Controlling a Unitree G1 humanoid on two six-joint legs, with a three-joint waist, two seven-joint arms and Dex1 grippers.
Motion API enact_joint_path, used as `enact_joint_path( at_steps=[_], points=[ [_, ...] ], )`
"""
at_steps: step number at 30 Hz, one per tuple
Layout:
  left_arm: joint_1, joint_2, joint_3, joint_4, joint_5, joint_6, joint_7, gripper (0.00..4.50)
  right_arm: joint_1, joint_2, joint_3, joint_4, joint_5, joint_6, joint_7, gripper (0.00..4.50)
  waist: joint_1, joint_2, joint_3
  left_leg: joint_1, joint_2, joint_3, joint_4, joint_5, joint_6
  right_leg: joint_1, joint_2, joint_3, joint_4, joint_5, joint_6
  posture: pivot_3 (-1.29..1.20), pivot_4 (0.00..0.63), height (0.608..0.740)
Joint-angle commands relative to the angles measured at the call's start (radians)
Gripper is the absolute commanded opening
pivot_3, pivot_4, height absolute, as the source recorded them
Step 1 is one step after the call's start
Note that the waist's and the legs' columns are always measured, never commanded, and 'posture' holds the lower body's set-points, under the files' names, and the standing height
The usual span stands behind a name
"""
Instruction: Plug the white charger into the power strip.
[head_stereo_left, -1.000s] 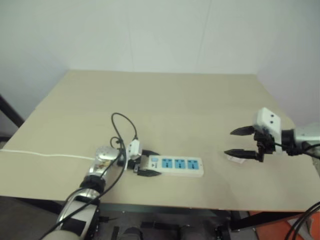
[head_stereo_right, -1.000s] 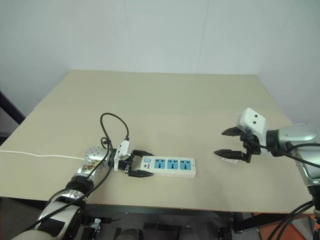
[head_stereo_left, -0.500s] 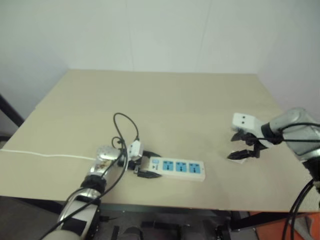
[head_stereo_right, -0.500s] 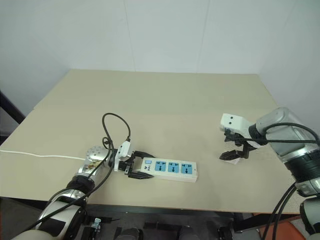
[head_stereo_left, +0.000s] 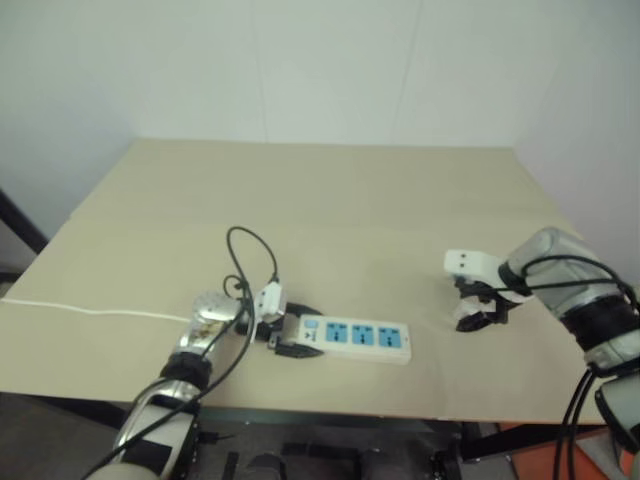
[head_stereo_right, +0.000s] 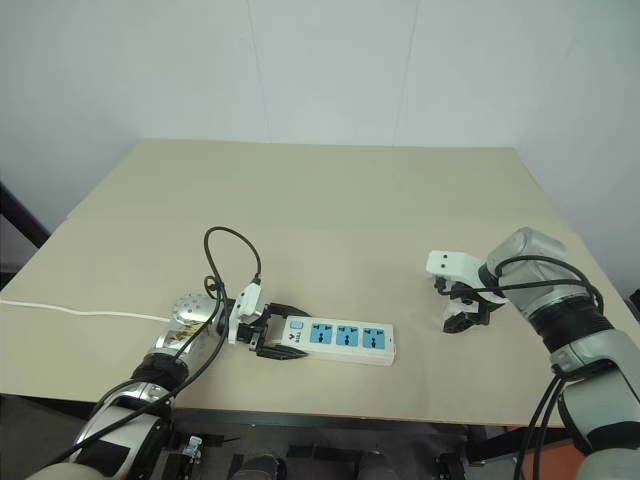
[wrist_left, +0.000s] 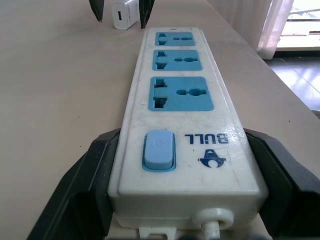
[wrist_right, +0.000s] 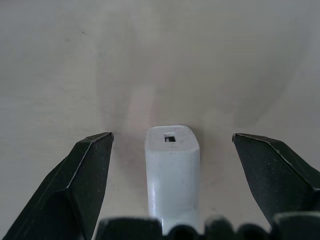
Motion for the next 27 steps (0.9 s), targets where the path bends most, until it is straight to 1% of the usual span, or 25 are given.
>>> enact_joint_path(
  at_steps=[1, 3, 6, 14, 15, 19, 21, 24, 26, 27],
  points=[
    [0.032, -0.006, -0.04, -0.019, 0.017, 0.02, -0.005, 3.28, -0.03, 0.002, -0.012, 0.013, -0.035, -0.028, 0.013, 4.5, 0.0, 0.0, 0.0, 0.0, 0.0, 0.0, 0.0, 0.0, 0.0, 0.0, 0.0, 0.0, 0.0, 0.0, 0.0, 0.0, 0.15, 0.74],
    [0.035, -0.006, -0.04, -0.025, 0.016, 0.025, -0.002, 3.28, -0.032, 0.01, -0.013, 0.021, -0.045, -0.033, 0.016, 4.5, -0.001, 0.0, 0.0, 0.0, 0.0, 0.0, 0.0, 0.0, 0.0, 0.0, 0.0, 0.0, 0.0, 0.0, 0.0, 0.0, 0.15, 0.74],
    [0.035, -0.007, -0.039, -0.027, 0.017, 0.029, 0.003, 3.28, -0.029, 0.02, -0.01, 0.033, -0.062, -0.044, 0.019, 3.92, -0.001, 0.0, 0.0, 0.001, 0.0, 0.0, 0.0, 0.0, 0.0, 0.0, 0.0, 0.0, 0.0, 0.0, 0.0, 0.0, 0.15, 0.74],
    [0.035, -0.008, -0.039, -0.031, 0.019, 0.036, 0.011, 3.28, -0.005, 0.021, -0.013, 0.005, -0.082, -0.057, 0.033, 1.25, -0.001, 0.0, 0.0, 0.002, 0.0, 0.0, 0.001, 0.0, 0.0, 0.002, 0.0, 0.0, 0.0, 0.0, 0.0, 0.0, 0.15, 0.74],
    [0.035, -0.008, -0.039, -0.031, 0.019, 0.037, 0.011, 3.28, -0.004, 0.021, -0.015, 0.005, -0.084, -0.058, 0.032, 1.15, -0.001, 0.0, 0.0, 0.002, 0.0, 0.0, 0.001, 0.0, 0.0, 0.002, 0.0, 0.0, 0.0, 0.0, 0.0, 0.0, 0.15, 0.74],
    [0.038, -0.005, -0.041, -0.032, 0.021, 0.038, 0.018, 3.28, -0.006, 0.019, -0.05, -0.021, -0.078, -0.071, 0.006, 1.15, -0.001, 0.0, 0.0, 0.002, 0.0, 0.0, 0.001, 0.0, 0.0, 0.002, 0.0, 0.0, 0.0, 0.0, 0.0, 0.0, 0.15, 0.74],
    [0.039, -0.004, -0.041, -0.031, 0.021, 0.038, 0.019, 3.28, -0.03, 0.025, -0.081, -0.023, -0.073, -0.109, -0.041, 1.15, -0.001, 0.0, 0.0, 0.002, 0.0, 0.0, 0.001, 0.0, 0.0, 0.002, 0.0, 0.0, 0.0, 0.0, 0.0, 0.0, 0.15, 0.74],
    [0.044, -0.003, -0.042, -0.034, 0.022, 0.04, 0.023, 3.28, -0.126, 0.102, -0.211, 0.007, 0.023, -0.096, -0.137, 1.15, -0.007, 0.001, 0.0, 0.002, 0.0, 0.0, 0.0, 0.0, 0.0, 0.001, 0.0, 0.0, 0.001, 0.0, 0.0, 0.0, 0.15, 0.74],
    [0.048, -0.005, -0.043, -0.037, 0.021, 0.041, 0.026, 3.28, -0.155, 0.168, -0.317, -0.002, 0.113, -0.047, -0.193, 1.15, -0.013, 0.001, 0.0, 0.002, 0.0, 0.0, 0.0, 0.0, 0.0, 0.001, 0.0, 0.001, 0.002, 0.001, -0.001, 0.0, 0.15, 0.74],
    [0.049, -0.006, -0.044, -0.039, 0.021, 0.042, 0.028, 3.28, -0.145, 0.19, -0.366, -0.027, 0.165, -0.041, -0.201, 1.15, -0.014, 0.002, 0.0, 0.002, 0.0, 0.0, 0.0, 0.0, 0.0, 0.001, 0.0, 0.0, 0.002, 0.001, -0.001, 0.0, 0.15, 0.74]
  ],
)
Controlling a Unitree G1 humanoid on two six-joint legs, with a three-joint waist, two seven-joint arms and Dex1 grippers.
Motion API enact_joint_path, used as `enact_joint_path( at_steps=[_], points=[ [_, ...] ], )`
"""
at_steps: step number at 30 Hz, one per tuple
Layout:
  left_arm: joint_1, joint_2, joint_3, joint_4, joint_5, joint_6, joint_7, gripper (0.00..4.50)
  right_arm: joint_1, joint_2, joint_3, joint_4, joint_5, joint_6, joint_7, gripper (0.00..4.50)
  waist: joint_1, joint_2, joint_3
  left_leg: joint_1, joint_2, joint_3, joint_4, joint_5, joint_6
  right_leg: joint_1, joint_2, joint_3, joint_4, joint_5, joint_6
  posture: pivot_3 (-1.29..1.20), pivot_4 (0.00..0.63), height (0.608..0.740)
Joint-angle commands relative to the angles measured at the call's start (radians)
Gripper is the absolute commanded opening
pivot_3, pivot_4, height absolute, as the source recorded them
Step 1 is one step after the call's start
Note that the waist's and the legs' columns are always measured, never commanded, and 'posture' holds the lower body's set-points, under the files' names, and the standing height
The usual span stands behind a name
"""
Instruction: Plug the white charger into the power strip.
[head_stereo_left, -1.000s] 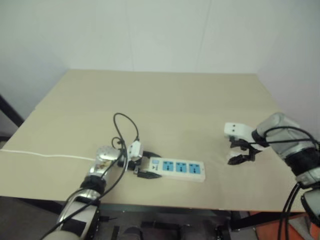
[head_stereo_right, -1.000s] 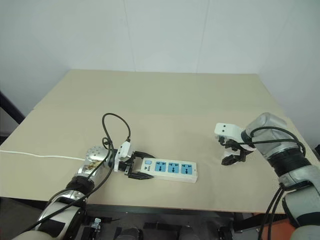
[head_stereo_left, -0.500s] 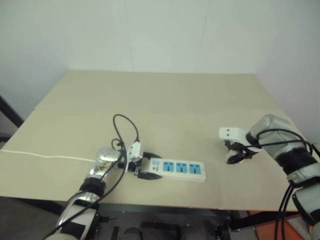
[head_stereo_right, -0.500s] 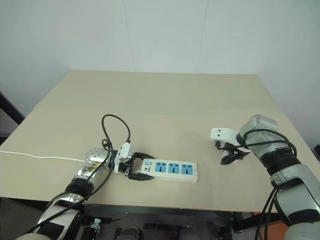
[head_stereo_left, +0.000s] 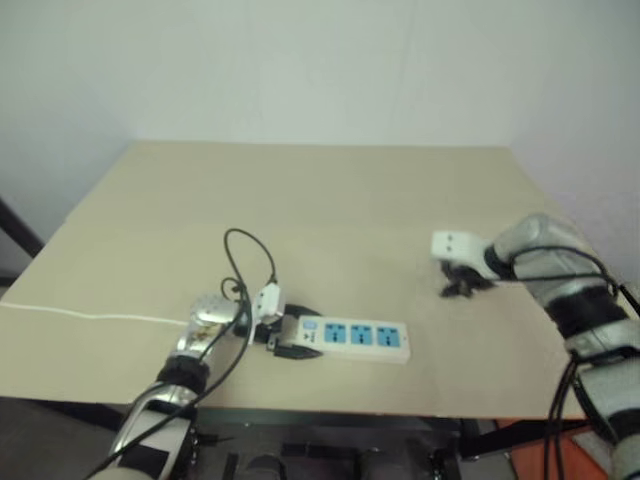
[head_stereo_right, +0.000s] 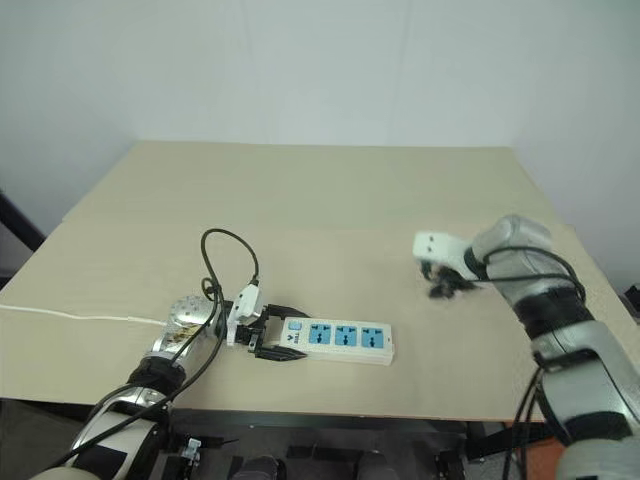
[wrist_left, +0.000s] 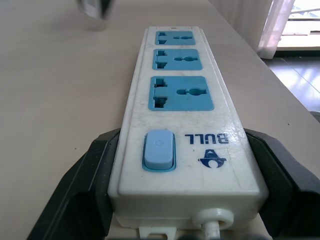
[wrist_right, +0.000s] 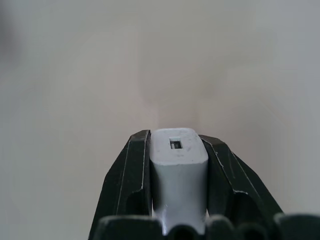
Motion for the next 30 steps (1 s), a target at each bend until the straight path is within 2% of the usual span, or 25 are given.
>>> enact_joint_path(
  at_steps=[1, 5, 7, 10, 18, 25, 30],
  points=[
    [0.026, -0.012, -0.042, -0.001, 0.023, 0.014, 0.007, 3.28, -0.005, 0.071, -0.218, -0.095, 0.193, 0.029, -0.064, 1.15, 0.003, 0.0, 0.0, 0.0, 0.0, -0.001, 0.0, 0.0, 0.0, 0.001, 0.0, -0.001, 0.0, 0.0, -0.001, 0.0, 0.15, 0.74],
    [0.032, -0.007, -0.048, -0.012, 0.022, 0.019, 0.009, 3.28, 0.173, 0.2, -0.383, -0.332, 0.391, 0.06, -0.146, 1.15, 0.013, -0.002, -0.001, -0.001, 0.0, -0.004, 0.0, 0.0, 0.0, 0.002, 0.0, -0.004, -0.002, 0.0, -0.001, 0.0, 0.15, 0.74],
    [0.034, -0.003, -0.051, -0.02, 0.022, 0.024, 0.011, 3.28, 0.285, 0.276, -0.409, -0.459, 0.448, 0.053, -0.207, 1.15, 0.013, -0.002, -0.001, -0.002, -0.001, -0.003, 0.0, 0.0, 0.0, 0.001, -0.001, -0.003, -0.001, 0.0, -0.001, 0.0, 0.15, 0.74],
    [0.037, 0.002, -0.053, -0.027, 0.02, 0.026, 0.011, 3.28, 0.38, 0.332, -0.406, -0.552, 0.492, 0.051, -0.259, 1.15, 0.008, -0.002, -0.001, -0.001, -0.001, -0.003, 0.0, 0.0, 0.0, 0.0, -0.001, -0.003, 0.002, 0.0, -0.001, 0.0, 0.15, 0.74],
    [0.049, 0.009, -0.056, -0.046, 0.018, 0.035, 0.015, 3.28, 0.501, 0.444, -0.387, -0.545, 0.652, 0.007, -0.21, 1.15, 0.002, -0.002, -0.001, 0.0, 0.0, -0.003, 0.0, 0.0, 0.0, 0.001, 0.0, -0.003, 0.002, 0.0, -0.001, 0.0, 0.15, 0.74],
    [0.055, 0.015, -0.057, -0.057, 0.017, 0.044, 0.022, 3.28, 0.559, 0.504, -0.32, -0.476, 0.614, -0.153, -0.186, 1.15, -0.004, -0.002, -0.001, 0.001, 0.0, -0.003, 0.0, 0.0, 0.0, 0.002, 0.0, -0.003, 0.002, -0.001, 0.0, 0.0, 0.15, 0.74],
    [0.059, 0.02, -0.056, -0.065, 0.016, 0.05, 0.026, 3.28, 0.574, 0.505, -0.284, -0.416, 0.59, -0.253, -0.157, 1.15, -0.005, -0.002, -0.001, 0.0, 0.0, -0.003, 0.0, 0.0, 0.0, 0.002, 0.0, -0.003, 0.001, -0.001, 0.001, 0.0, 0.15, 0.74]
  ],
)
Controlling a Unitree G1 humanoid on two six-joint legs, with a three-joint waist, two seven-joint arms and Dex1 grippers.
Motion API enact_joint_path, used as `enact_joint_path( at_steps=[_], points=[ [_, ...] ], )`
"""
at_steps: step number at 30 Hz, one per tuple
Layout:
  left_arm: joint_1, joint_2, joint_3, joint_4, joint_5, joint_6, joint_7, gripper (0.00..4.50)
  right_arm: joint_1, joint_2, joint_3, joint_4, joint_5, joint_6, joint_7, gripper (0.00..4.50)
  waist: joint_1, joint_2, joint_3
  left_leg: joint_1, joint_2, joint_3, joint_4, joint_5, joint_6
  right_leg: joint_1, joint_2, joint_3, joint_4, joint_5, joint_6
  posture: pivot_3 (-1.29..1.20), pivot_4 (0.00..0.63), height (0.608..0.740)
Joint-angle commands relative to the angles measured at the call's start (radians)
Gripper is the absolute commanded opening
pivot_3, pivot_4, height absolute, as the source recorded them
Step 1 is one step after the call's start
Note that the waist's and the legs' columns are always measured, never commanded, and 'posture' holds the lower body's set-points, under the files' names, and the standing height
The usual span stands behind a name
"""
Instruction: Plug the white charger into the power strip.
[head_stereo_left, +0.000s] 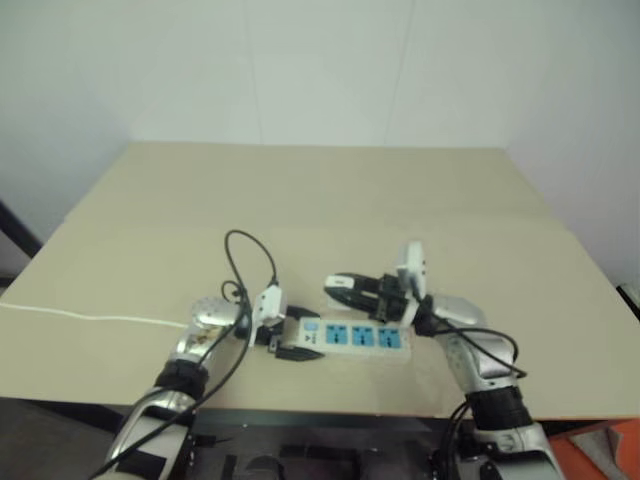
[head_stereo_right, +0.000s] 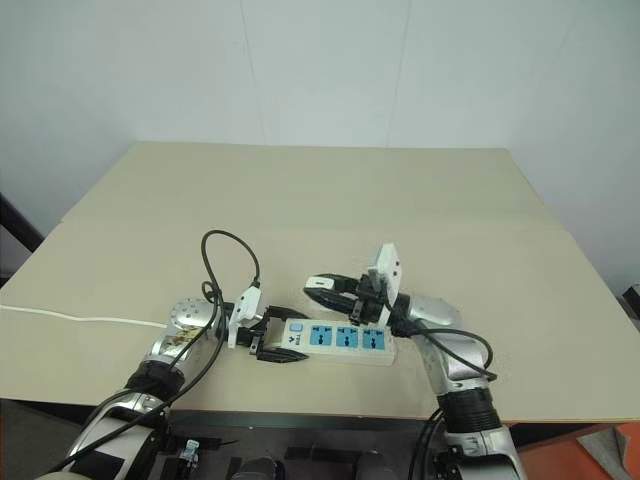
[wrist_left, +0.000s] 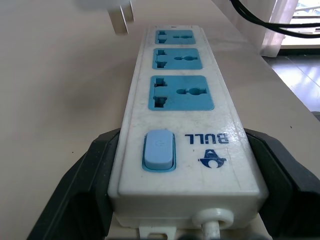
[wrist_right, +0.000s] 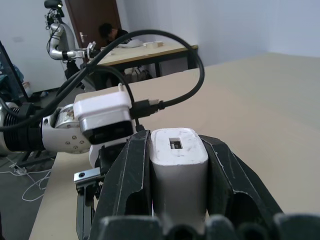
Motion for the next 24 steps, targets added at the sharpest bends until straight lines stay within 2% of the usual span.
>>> enact_joint_path(
  at_steps=[1, 11, 24],
  points=[
    [0.027, 0.005, -0.036, 0.0, 0.02, 0.023, -0.005, 3.28, 0.001, -0.005, 0.019, 0.011, -0.014, -0.09, 0.029, 1.15, -0.001, 0.0, 0.0, 0.0, 0.0, 0.0, 0.0, 0.0, 0.0, 0.0, 0.0, 0.0, 0.0, 0.0, 0.0, 0.0, 0.15, 0.74],
    [0.04, 0.013, -0.033, -0.02, 0.015, 0.037, 0.0, 3.28, 0.005, -0.015, 0.048, 0.09, -0.032, -0.169, 0.048, 1.15, -0.004, 0.0, 0.0, 0.0, 0.0, 0.0, 0.0, 0.0, 0.0, 0.0, 0.0, 0.0, 0.0, 0.0, 0.0, 0.0, 0.15, 0.74],
    [0.048, 0.022, -0.036, -0.039, 0.012, 0.052, 0.001, 3.28, 0.01, -0.019, 0.075, 0.095, -0.027, -0.176, 0.065, 1.15, -0.007, 0.0, 0.0, 0.0, 0.0, 0.0, 0.0, 0.0, 0.0, 0.0, 0.0, 0.0, 0.0, 0.0, 0.0, 0.0, 0.15, 0.74]
  ],
)
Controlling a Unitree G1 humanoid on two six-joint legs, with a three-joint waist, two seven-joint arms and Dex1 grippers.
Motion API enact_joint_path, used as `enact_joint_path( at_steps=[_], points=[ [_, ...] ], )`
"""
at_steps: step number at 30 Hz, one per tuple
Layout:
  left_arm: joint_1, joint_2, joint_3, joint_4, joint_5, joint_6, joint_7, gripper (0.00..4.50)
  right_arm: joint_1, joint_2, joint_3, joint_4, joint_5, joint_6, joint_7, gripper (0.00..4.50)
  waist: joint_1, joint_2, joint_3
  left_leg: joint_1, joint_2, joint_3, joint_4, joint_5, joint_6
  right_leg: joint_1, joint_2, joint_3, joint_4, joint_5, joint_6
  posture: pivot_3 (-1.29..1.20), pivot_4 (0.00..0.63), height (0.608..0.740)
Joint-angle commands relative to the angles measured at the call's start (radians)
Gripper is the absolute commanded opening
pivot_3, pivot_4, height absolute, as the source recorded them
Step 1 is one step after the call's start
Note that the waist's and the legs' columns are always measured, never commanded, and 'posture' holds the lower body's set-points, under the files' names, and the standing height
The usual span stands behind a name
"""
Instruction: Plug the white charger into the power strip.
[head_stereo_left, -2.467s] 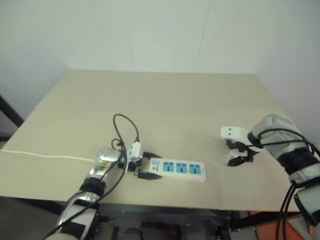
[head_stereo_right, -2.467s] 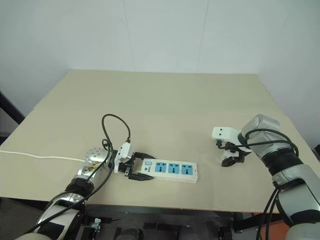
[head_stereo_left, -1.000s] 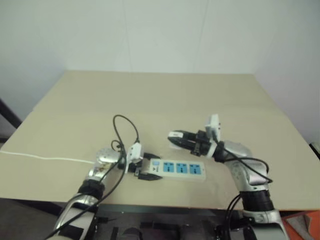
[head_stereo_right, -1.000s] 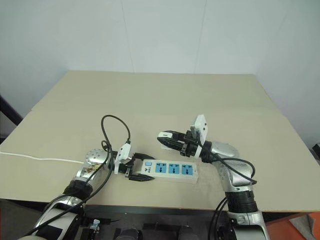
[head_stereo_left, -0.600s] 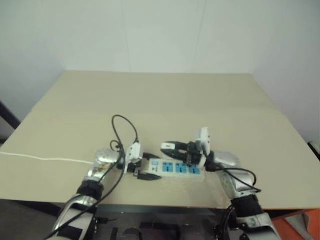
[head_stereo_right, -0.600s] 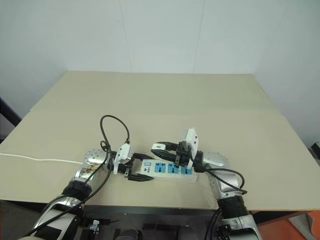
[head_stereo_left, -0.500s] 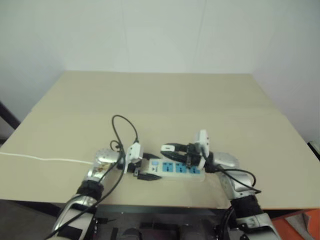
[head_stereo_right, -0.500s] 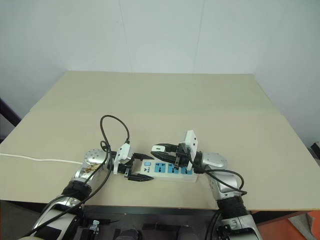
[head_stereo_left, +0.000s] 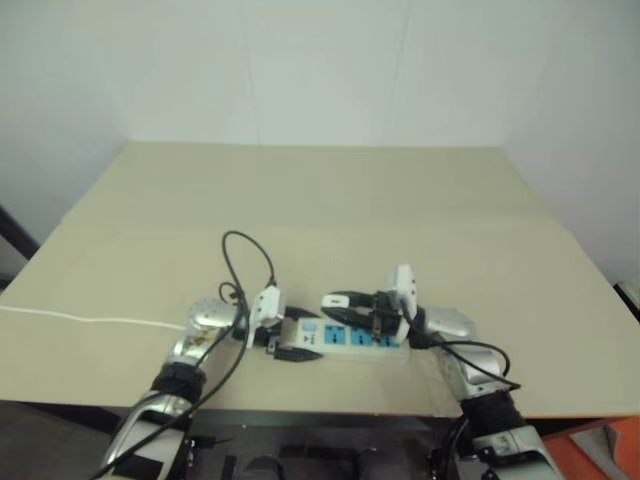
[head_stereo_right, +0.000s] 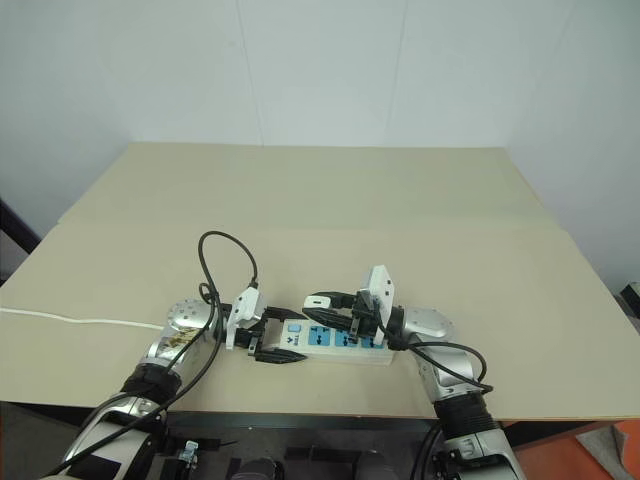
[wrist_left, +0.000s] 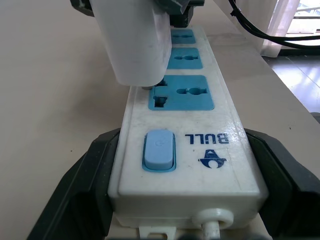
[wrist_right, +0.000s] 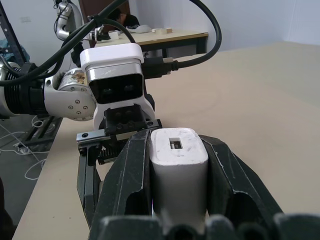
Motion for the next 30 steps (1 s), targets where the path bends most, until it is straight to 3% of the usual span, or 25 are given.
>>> enact_joint_path(
  at_steps=[1, 15, 30],
  points=[
    [0.027, 0.009, -0.035, 0.003, 0.017, 0.017, -0.012, 3.28, 0.001, -0.001, 0.014, -0.012, -0.003, -0.032, 0.017, 1.15, 0.0, 0.0, 0.0, 0.0, 0.0, 0.0, 0.0, 0.0, 0.0, 0.0, 0.0, 0.0, 0.0, 0.0, 0.0, 0.0, 0.15, 0.74],
    [0.022, 0.008, -0.038, 0.007, 0.019, 0.017, -0.008, 3.28, -0.026, 0.006, 0.042, 0.061, -0.039, -0.074, 0.011, 1.15, -0.002, 0.0, 0.0, 0.001, 0.0, 0.0, 0.0, 0.0, 0.0, 0.0, 0.0, 0.0, 0.0, 0.0, 0.0, 0.0, 0.15, 0.74],
    [0.022, 0.026, -0.036, 0.014, 0.014, 0.017, 0.001, 3.28, 0.038, -0.122, 0.011, 0.182, -0.063, -0.131, 0.06, 1.15, 0.007, 0.0, 0.0, 0.007, 0.0, 0.0, 0.0, 0.0, 0.0, 0.01, 0.0, -0.001, -0.004, -0.002, 0.004, 0.0, 0.15, 0.74]
  ],
)
